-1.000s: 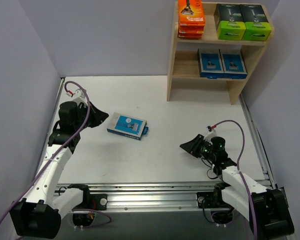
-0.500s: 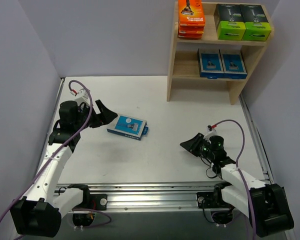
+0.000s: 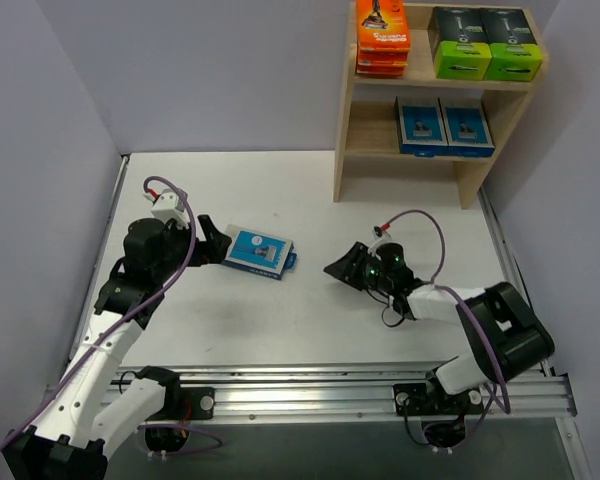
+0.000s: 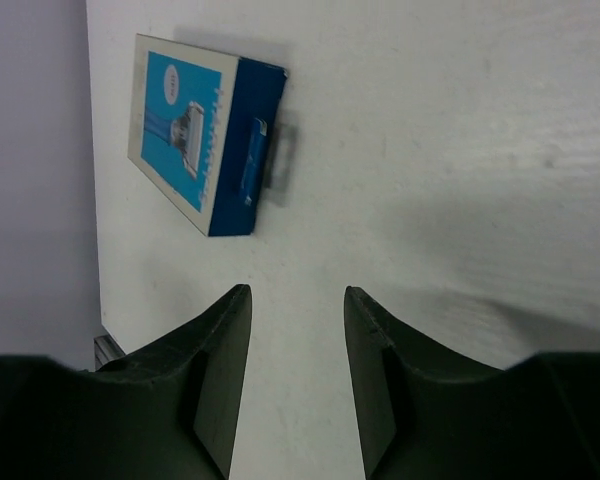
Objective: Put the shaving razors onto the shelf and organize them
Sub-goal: Grab a shaving razor with the right arm
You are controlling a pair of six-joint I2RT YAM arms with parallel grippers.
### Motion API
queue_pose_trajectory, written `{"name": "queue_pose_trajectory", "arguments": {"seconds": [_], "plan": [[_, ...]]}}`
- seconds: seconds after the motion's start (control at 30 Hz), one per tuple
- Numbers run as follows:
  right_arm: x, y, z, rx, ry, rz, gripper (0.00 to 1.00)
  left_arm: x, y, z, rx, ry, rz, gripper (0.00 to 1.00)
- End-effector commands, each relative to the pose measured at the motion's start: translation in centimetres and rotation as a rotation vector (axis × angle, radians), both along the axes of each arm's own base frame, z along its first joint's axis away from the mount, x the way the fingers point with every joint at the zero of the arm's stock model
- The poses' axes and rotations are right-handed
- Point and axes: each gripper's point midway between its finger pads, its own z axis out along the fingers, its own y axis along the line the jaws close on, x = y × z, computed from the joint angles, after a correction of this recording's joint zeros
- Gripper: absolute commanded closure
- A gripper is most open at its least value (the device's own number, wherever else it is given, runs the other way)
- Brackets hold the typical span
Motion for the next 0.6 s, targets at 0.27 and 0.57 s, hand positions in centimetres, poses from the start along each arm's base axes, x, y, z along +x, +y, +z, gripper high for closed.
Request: {"name": "queue_pose_trajectory", "arguments": {"seconds": [0.27, 0.57], "plan": [[6.2, 8.9, 2.0, 0.075, -0.092, 0.050, 0.64, -0.9, 0.6, 0.5, 0.110, -0.036, 0.032, 0.06], [7.1, 10.8, -1.1, 0.054, -0.037, 0.050, 0.69, -1.4, -0.1, 0.5, 0.129, -0.043, 0.007, 0.06]]}}
